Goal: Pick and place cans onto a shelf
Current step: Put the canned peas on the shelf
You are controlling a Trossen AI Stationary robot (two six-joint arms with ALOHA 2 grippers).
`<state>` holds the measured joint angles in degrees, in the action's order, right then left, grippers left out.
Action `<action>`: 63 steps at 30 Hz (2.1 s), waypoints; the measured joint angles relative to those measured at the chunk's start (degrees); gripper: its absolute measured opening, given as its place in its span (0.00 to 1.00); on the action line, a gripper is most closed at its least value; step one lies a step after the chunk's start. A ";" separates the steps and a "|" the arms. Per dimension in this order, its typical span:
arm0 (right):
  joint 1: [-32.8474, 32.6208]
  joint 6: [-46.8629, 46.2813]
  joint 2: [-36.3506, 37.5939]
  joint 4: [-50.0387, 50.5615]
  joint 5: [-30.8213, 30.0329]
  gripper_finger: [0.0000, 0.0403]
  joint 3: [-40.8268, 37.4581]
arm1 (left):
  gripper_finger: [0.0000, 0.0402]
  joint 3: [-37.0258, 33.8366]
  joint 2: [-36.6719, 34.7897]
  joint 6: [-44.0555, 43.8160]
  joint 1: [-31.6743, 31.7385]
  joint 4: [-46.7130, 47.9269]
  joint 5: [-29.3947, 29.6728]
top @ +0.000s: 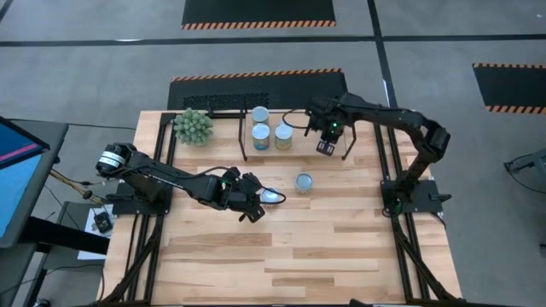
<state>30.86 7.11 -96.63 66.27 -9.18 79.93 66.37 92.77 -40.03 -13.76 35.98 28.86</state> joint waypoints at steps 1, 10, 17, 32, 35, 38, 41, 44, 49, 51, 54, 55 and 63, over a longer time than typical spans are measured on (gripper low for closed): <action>-0.23 -0.25 0.15 0.89 0.00 0.18 0.99 | 0.32 0.00 0.00 -0.13 0.00 0.00 0.00; -3.76 -4.11 0.84 4.54 3.36 0.18 5.93 | 0.32 0.00 0.00 -0.25 0.00 -1.01 0.00; -8.21 -4.79 0.82 2.75 12.13 0.18 5.93 | 0.32 0.00 0.00 -0.28 0.00 -1.00 0.00; -19.22 -5.57 0.80 -4.26 15.15 0.18 5.93 | 0.32 0.00 0.00 -1.22 -3.02 2.42 -1.06; -20.17 -5.59 0.80 -5.10 15.17 0.18 5.93 | 0.32 0.00 0.00 -1.78 -5.16 5.93 0.35; -20.39 -5.59 0.80 -5.39 15.37 0.21 5.93 | 0.32 0.00 0.00 -2.62 -6.59 8.56 1.34; -20.29 -5.61 0.70 -5.30 15.33 0.27 5.93 | 0.32 -0.02 0.00 -3.90 -7.09 8.42 1.40; -20.66 -5.67 -1.27 -5.62 15.25 0.37 5.96 | 0.32 -0.02 0.00 -4.73 -7.35 7.59 1.13; -20.78 -5.75 -6.57 -5.24 15.10 0.55 5.96 | 0.32 -0.02 0.00 -5.09 -8.03 7.07 0.94; -20.48 -5.61 -8.73 -4.11 14.28 0.59 5.82 | 0.32 -0.02 0.00 -5.42 -8.38 7.18 0.94; -19.69 -5.09 -11.10 -3.90 12.23 0.61 5.85 | 0.32 -0.02 0.00 -6.06 -8.79 7.23 0.92; -19.35 -4.58 -11.94 -3.89 11.98 0.61 5.90 | 0.32 -0.02 0.00 -6.48 -8.92 7.29 0.92; -16.66 -4.11 -16.68 -5.26 11.95 0.56 5.92 | 0.32 -0.02 0.00 -7.60 -9.44 7.69 0.90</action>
<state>14.20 3.00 -113.31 61.01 2.77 85.85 66.35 92.77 -47.63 -23.20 43.67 29.76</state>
